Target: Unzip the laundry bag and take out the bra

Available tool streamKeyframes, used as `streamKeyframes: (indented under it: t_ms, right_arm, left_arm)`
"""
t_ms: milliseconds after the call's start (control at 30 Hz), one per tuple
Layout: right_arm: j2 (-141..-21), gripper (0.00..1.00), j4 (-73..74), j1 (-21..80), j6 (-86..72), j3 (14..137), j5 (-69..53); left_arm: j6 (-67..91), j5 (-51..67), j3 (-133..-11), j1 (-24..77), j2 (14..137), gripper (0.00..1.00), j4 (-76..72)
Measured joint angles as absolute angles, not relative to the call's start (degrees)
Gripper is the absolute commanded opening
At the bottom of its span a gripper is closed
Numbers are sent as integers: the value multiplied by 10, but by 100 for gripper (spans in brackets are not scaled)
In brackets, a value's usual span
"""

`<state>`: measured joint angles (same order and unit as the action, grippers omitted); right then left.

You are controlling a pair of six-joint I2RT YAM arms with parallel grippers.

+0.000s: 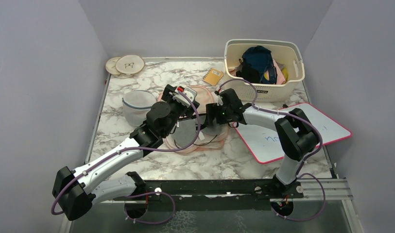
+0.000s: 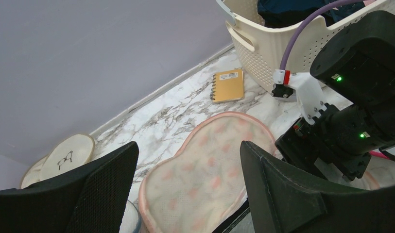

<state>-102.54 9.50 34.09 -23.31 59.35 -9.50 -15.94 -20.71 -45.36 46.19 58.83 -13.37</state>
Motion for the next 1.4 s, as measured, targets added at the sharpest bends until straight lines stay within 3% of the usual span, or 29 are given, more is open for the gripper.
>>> streamKeyframes:
  t_ms: [267, 533, 800, 867, 1133, 1400]
  right_arm:
    - [-997, 89, 117, 321, -228, 583, -88]
    - [-984, 74, 97, 321, -227, 577, -117]
    - [-985, 79, 75, 321, -242, 562, -118]
    - [-987, 74, 72, 321, -244, 562, -118]
    - [-997, 13, 43, 321, -255, 556, -131]
    - [-974, 1, 34, 320, -258, 545, -143]
  left_arm:
    - [-159, -208, -454, 460, 593, 70, -135]
    - [-159, -208, -454, 458, 597, 70, -134]
    - [-159, -209, -454, 458, 602, 70, -134]
    - [-159, -209, -454, 458, 604, 70, -134]
    - [-159, -209, -454, 458, 611, 70, -134]
    - [-157, -209, -454, 458, 618, 70, -132]
